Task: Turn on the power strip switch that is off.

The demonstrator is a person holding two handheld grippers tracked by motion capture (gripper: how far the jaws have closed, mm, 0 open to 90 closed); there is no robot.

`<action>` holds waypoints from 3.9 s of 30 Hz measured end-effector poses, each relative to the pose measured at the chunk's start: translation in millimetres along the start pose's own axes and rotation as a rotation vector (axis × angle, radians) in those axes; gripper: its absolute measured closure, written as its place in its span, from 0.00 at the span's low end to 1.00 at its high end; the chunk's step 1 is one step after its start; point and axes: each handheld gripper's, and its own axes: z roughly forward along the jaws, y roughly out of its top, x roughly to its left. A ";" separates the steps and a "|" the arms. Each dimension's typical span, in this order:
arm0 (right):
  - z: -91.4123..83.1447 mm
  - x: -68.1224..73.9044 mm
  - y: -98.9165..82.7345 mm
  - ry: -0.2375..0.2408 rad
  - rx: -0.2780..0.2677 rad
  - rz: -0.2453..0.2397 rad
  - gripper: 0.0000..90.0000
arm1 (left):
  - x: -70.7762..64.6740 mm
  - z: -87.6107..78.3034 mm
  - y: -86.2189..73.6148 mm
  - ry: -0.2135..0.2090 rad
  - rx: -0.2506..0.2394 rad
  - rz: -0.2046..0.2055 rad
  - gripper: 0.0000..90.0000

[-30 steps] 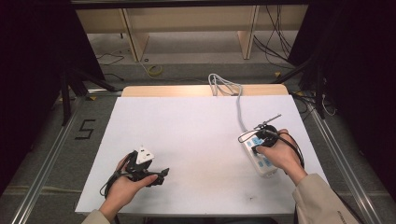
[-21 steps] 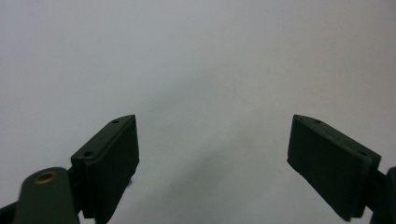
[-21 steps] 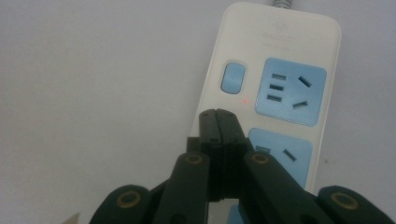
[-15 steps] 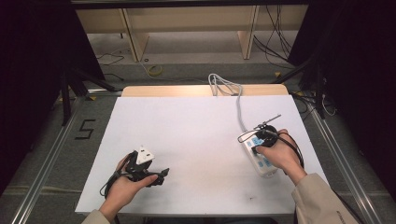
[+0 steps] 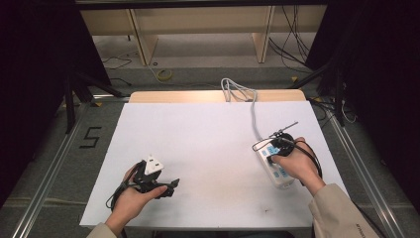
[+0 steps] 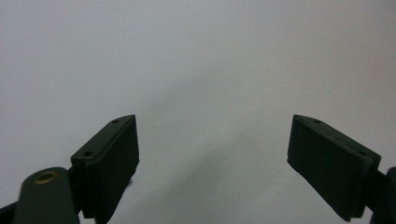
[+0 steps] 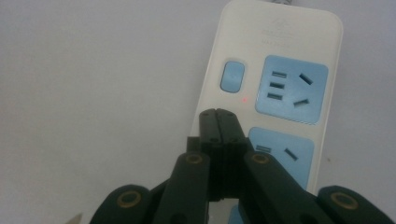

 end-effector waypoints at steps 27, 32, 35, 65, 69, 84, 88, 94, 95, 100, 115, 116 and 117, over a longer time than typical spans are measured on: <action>0.4 2.4 -0.4 -0.015 0.004 0.002 1.00 | -0.2 0.0 -0.4 0.001 -0.001 0.001 0.18; 0.5 2.5 -0.5 -0.017 0.004 0.004 1.00 | -0.5 -0.1 -0.4 0.001 -0.001 0.001 0.18; 0.5 3.0 -0.4 -0.019 0.006 0.006 1.00 | -0.5 -0.1 -0.5 0.000 -0.002 0.001 0.18; 1.5 2.8 0.3 -0.019 0.010 0.013 1.00 | -0.7 0.1 -0.2 -0.002 0.001 0.002 0.18; 1.5 2.9 0.2 -0.020 0.010 0.012 1.00 | -0.6 0.2 -0.2 -0.002 0.001 0.002 0.18; 1.1 1.0 0.0 -0.009 0.008 0.016 1.00 | -0.6 0.4 0.0 -0.004 0.001 0.004 0.18; 1.1 1.5 0.2 -0.014 0.007 0.014 1.00 | -0.7 0.7 0.0 -0.004 0.001 0.007 0.18; 0.9 2.2 0.2 -0.015 0.009 0.011 1.00 | -0.9 0.7 0.0 -0.005 0.000 0.005 0.18; 0.9 2.3 0.2 -0.016 0.009 0.011 1.00 | -0.7 0.7 0.0 -0.005 0.000 0.007 0.18; 1.0 2.2 0.2 -0.017 0.007 0.005 1.00 | -0.8 0.7 0.1 -0.005 0.000 0.008 0.18; 0.6 2.1 0.2 -0.017 0.005 0.007 1.00 | -0.7 1.0 0.1 -0.005 0.000 0.009 0.18; 0.3 2.2 0.2 -0.016 0.004 0.007 1.00 | -0.7 0.9 0.1 -0.005 0.001 0.008 0.18; 0.0 2.2 0.3 -0.016 -0.004 0.007 1.00 | -0.7 0.9 0.1 -0.005 0.001 0.009 0.18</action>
